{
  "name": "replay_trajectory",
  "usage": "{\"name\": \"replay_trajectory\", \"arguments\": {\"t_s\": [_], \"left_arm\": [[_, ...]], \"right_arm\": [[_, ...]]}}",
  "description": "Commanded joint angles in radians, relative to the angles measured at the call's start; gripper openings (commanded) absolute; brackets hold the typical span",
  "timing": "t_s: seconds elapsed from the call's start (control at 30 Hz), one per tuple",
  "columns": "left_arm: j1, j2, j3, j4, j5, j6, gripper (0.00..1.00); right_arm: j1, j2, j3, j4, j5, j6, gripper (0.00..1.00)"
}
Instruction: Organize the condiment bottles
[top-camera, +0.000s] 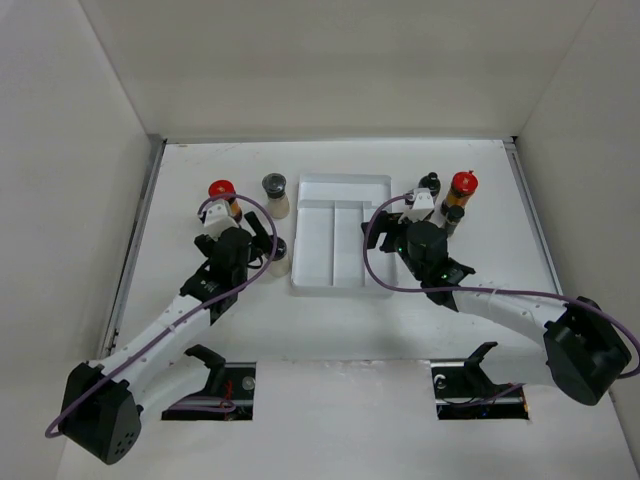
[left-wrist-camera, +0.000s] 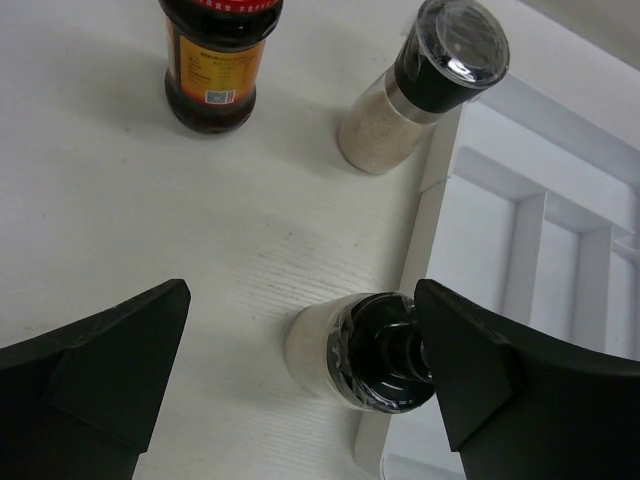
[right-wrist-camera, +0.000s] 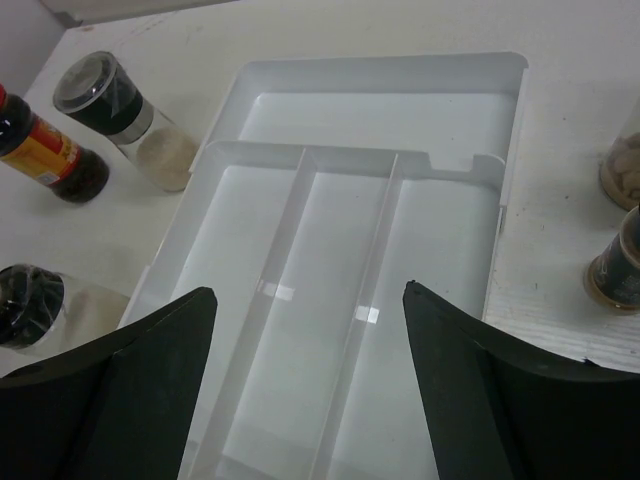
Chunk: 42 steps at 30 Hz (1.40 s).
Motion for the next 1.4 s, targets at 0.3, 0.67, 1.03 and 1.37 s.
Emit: {"name": "replay_trajectory", "arguments": {"t_s": [0.3, 0.67, 1.03, 1.37], "left_arm": [[-0.015, -0.080, 0.060, 0.114, -0.066, 0.056, 1.00], [-0.197, -0.022, 0.111, 0.174, -0.094, 0.243, 0.71], [-0.317, 0.015, 0.039, 0.017, -0.144, 0.199, 0.79], [-0.256, 0.235, 0.057, 0.146, -0.101, 0.199, 0.82]], "right_arm": [[0.005, 0.009, 0.029, 0.034, 0.011, -0.009, 0.32], [0.008, 0.004, 0.027, 0.022, 0.017, 0.006, 0.34], [0.006, 0.014, 0.026, 0.034, 0.010, 0.015, 0.92], [-0.004, -0.005, 0.013, 0.034, 0.003, 0.021, 0.98]]}}
